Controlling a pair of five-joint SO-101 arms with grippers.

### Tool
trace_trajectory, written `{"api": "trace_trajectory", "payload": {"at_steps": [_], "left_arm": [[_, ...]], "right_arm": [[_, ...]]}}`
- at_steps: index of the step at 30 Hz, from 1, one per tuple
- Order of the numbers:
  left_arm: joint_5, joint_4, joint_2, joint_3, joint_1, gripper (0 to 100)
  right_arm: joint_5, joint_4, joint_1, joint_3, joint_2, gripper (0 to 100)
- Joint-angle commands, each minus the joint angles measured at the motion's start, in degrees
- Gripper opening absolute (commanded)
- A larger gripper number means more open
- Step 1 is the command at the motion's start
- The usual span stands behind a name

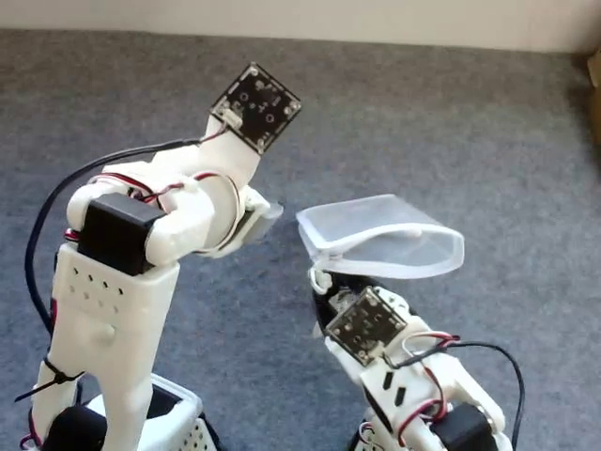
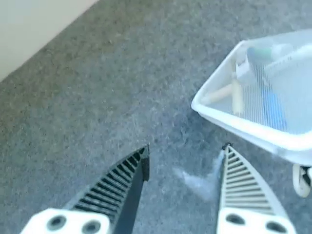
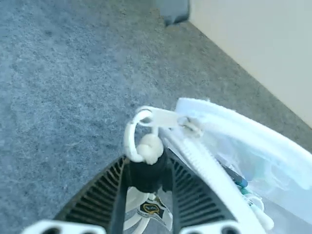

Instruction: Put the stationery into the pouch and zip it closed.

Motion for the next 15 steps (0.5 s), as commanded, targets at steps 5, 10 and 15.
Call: {"api": "trace_trajectory", "payload": {"at_steps": [5, 10, 15], "left_arm": [[-1.8, -4.3, -15.6, 14.8, -0.7, 23], [-1.8, -14.2, -25.9, 32.3, -0.1, 23], [-1.8, -21.4, -34.2, 45.3, 6.3, 25]], "right_arm": [[4.4, 4.8, 0.7, -8.2, 0.1, 0.5], [4.7, 5.2, 1.2, -8.7, 0.0, 0.5], [7.0, 5.6, 7.7, -8.7, -0.1, 0.5]]}}
